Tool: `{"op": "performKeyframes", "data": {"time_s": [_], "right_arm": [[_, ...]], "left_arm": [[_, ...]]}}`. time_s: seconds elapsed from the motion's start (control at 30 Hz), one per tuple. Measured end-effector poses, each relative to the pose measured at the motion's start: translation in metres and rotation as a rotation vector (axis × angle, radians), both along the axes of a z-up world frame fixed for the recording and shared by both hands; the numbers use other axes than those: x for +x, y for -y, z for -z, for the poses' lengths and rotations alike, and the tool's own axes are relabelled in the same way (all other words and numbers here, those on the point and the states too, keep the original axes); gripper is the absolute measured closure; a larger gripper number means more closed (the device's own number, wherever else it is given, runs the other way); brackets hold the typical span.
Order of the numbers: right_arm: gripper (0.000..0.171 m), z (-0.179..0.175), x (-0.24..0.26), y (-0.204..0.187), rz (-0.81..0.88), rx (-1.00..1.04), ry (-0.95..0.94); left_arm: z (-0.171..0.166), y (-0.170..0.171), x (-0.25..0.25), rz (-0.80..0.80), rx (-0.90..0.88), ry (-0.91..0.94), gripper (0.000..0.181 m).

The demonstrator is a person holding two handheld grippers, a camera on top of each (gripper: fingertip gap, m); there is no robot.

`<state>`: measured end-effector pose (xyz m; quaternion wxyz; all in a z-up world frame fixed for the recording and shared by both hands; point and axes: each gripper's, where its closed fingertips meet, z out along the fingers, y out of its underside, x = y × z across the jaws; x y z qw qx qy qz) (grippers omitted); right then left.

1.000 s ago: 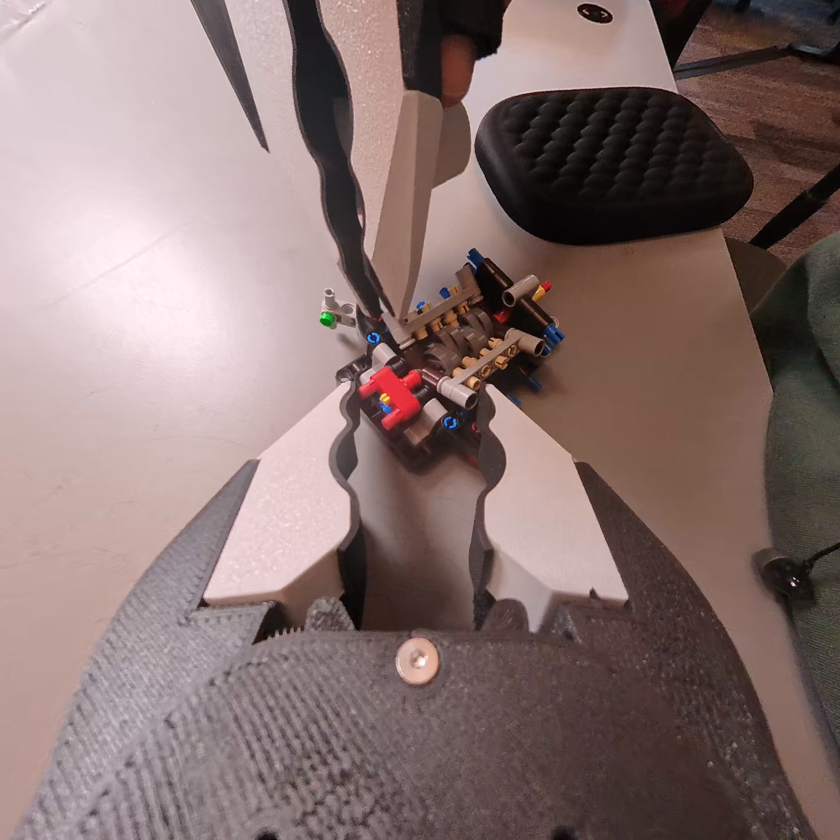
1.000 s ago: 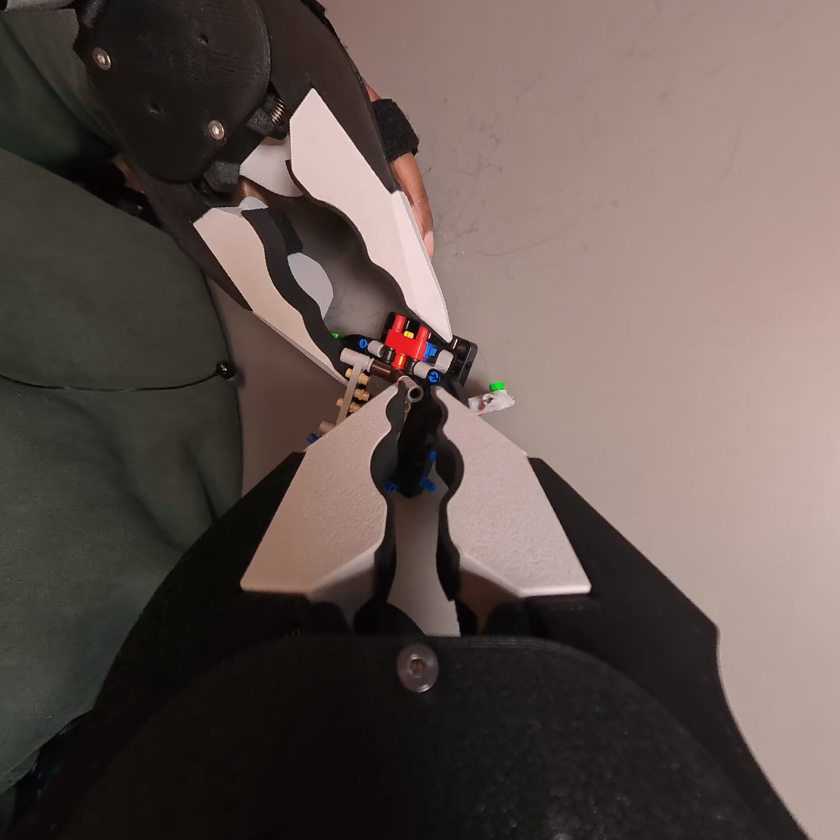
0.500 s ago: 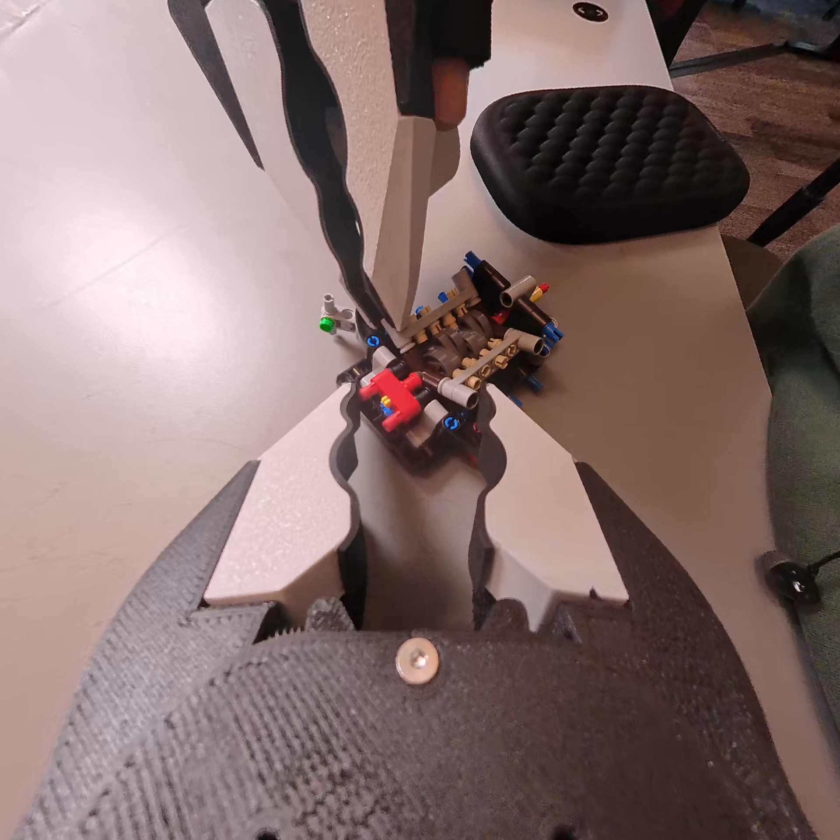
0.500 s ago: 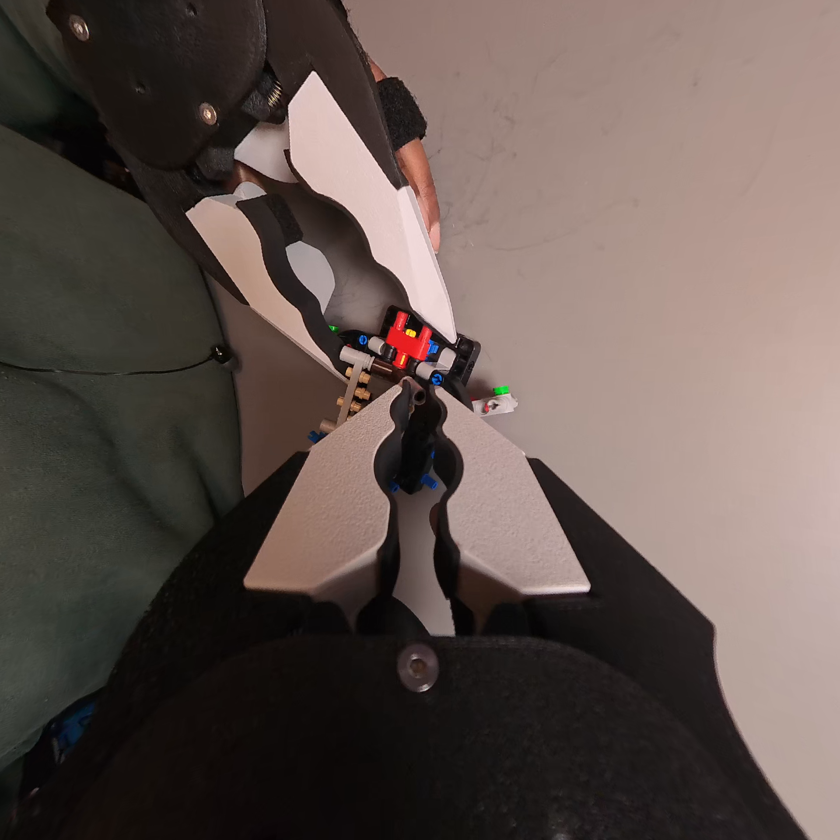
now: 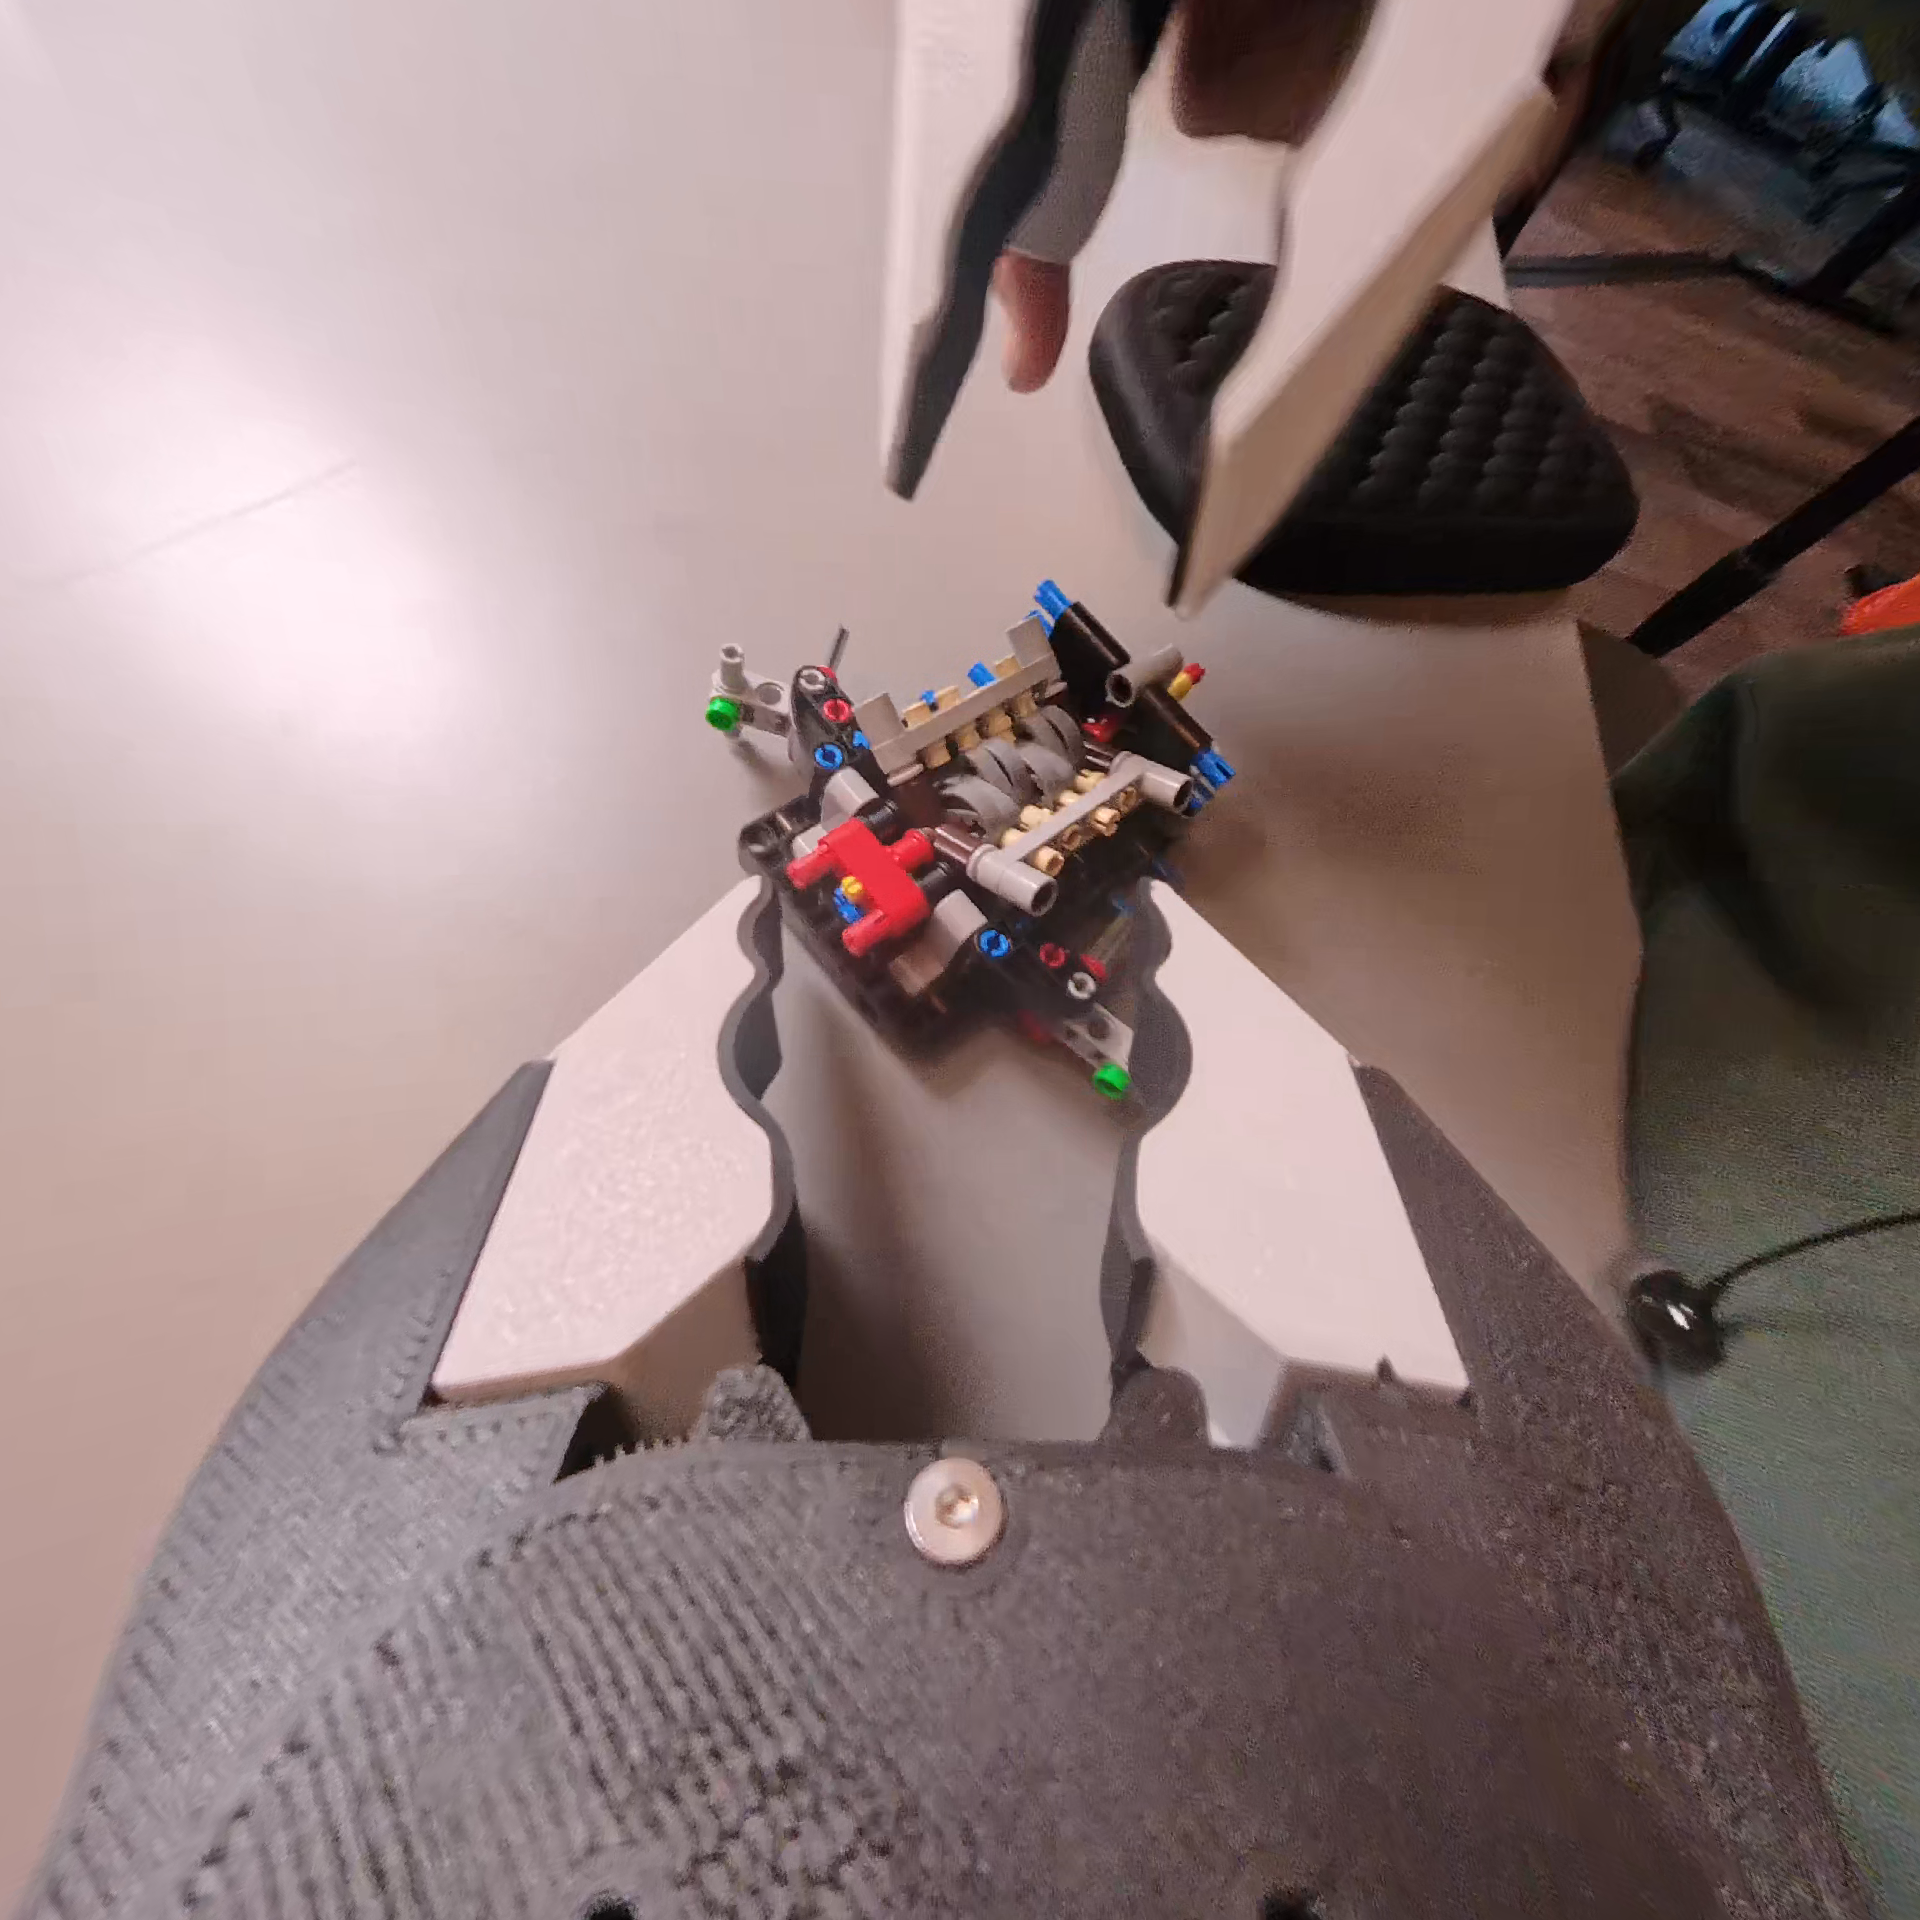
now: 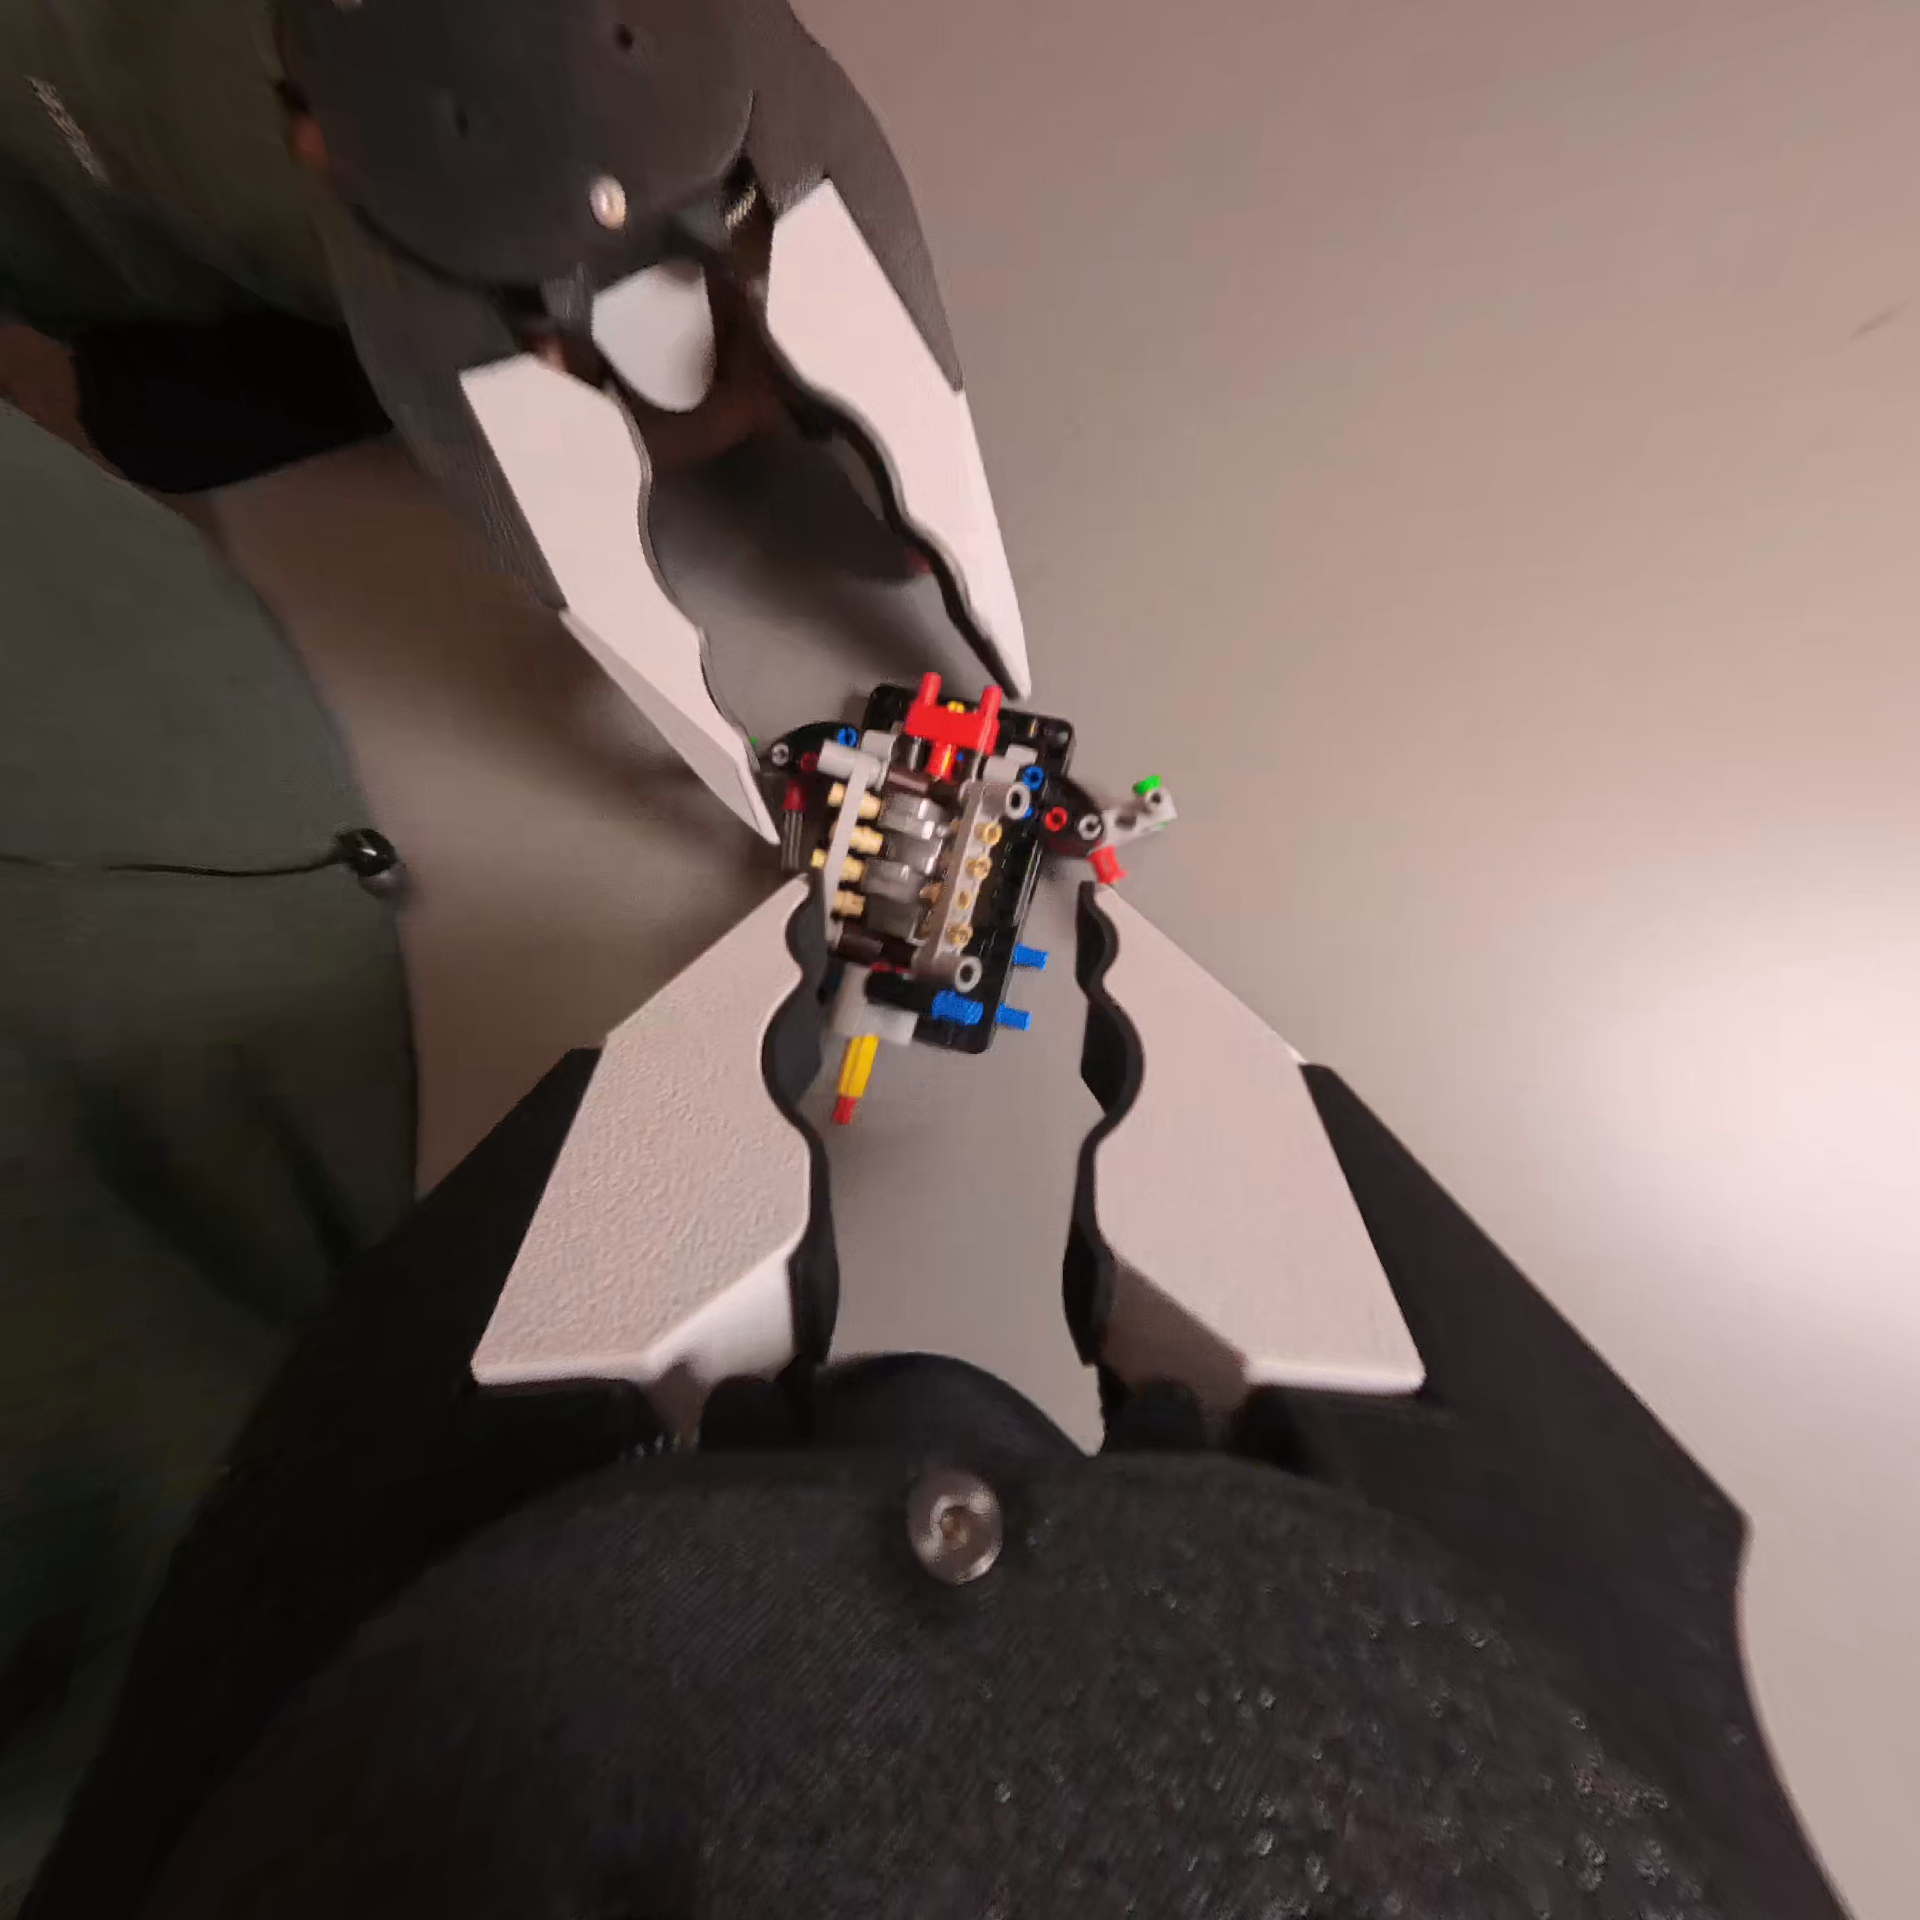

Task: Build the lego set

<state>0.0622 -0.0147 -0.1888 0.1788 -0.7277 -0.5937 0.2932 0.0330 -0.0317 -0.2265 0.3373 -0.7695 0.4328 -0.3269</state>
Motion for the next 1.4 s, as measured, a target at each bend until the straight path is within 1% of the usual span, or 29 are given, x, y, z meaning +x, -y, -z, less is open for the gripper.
{"op": "performKeyframes", "data": {"time_s": [0.03, 0.17, 0.23, 0.27, 0.3, 0.4, 0.43, 0.5, 0.57, 0.63, 0.7, 0.8, 0.87, 0.93, 1.0, 1.03, 1.1, 1.13, 1.2, 1.23, 1.3, 1.33, 1.4], "right_arm": [[0.118, 0.003, 0.004, 0.007, 0.03, 0.039, 0.0], [0.098, 0.024, 0.008, 0.031, 0.2, 0.131, -0.027], [0.097, 0.033, 0.006, 0.035, 0.266, 0.173, -0.05], [0.102, 0.035, 0.006, 0.033, 0.284, 0.21, -0.056], [0.111, 0.035, 0.007, 0.029, 0.279, 0.249, -0.06], [0.116, 0.034, 0.016, 0.011, 0.192, 0.328, -0.03], [0.123, 0.035, 0.022, 0.003, 0.145, 0.355, 0.001], [0.124, 0.032, 0.028, -0.014, 0.01, 0.432, 0.026], [0.127, 0.032, 0.032, -0.044, -0.032, 0.496, 0.05], [0.128, 0.03, 0.027, -0.073, 0.035, 0.491, 0.044], [0.131, 0.023, 0.015, -0.094, 0.129, 0.501, -0.029], [0.131, 0.01, 0.007, -0.101, 0.269, 0.521, -0.144], [0.13, 0.006, 0.015, -0.092, 0.324, 0.512, -0.194], [0.125, 0.012, 0.017, -0.065, 0.292, 0.402, -0.221], [0.109, 0.025, 0.013, -0.035, 0.254, 0.258, -0.211], [0.105, 0.03, 0.01, -0.028, 0.242, 0.236, -0.198], [0.098, 0.035, 0.004, -0.026, 0.227, 0.273, -0.151], [0.099, 0.032, -0.003, -0.026, 0.225, 0.261, -0.163], [0.109, 0.03, -0.015, -0.028, 0.213, 0.203, -0.161], [0.113, 0.033, -0.018, -0.032, 0.182, 0.209, -0.136], [0.113, 0.033, -0.028, -0.039, 0.083, 0.232, -0.133], [0.113, 0.032, -0.033, -0.042, 0.023, 0.248, -0.141], [0.115, 0.031, -0.043, -0.058, -0.04, 0.291, -0.158]], "left_arm": [[-0.002, 0.003, -0.002, 0.004, -0.021, 0.014, 0.112], [-0.006, 0.007, -0.012, 0.03, -0.06, 0.047, 0.107], [-0.008, 0.013, -0.012, 0.073, -0.094, 0.064, 0.108], [-0.008, 0.015, -0.012, 0.09, -0.107, 0.067, 0.109], [-0.01, 0.016, -0.014, 0.1, -0.105, 0.064, 0.111], [-0.013, 0.015, -0.022, 0.102, -0.059, 0.039, 0.113], [-0.013, 0.012, -0.026, 0.088, -0.036, 0.031, 0.113], [-0.012, 0.006, -0.033, 0.056, -0.005, 0.027, 0.113], [-0.01, -0.004, -0.038, 0.009, 0.024, 0.033, 0.114], [-0.008, -0.014, -0.042, -0.041, 0.055, 0.023, 0.113], [-0.007, -0.022, -0.045, -0.08, 0.099, 0.0, 0.111], [-0.006, -0.027, -0.048, -0.102, 0.151, -0.037, 0.109], [-0.004, -0.029, -0.049, -0.107, 0.184, -0.069, 0.109], [-0.001, -0.03, -0.047, -0.095, 0.214, -0.099, 0.108], [0.004, -0.033, -0.044, -0.073, 0.232, -0.136, 0.108], [0.007, -0.034, -0.042, -0.062, 0.231, -0.151, 0.108], [0.013, -0.034, -0.04, -0.044, 0.21, -0.172, 0.11], [0.014, -0.032, -0.039, -0.027, 0.197, -0.174, 0.114], [0.012, -0.022, -0.039, 0.021, 0.181, -0.151, 0.124], [0.01, -0.019, -0.041, 0.027, 0.191, -0.146, 0.128], [0.008, -0.018, -0.051, 0.027, 0.217, -0.158, 0.134], [0.007, -0.019, -0.056, 0.022, 0.231, -0.165, 0.14], [0.003, -0.031, -0.068, -0.04, 0.264, -0.158, 0.142]]}}
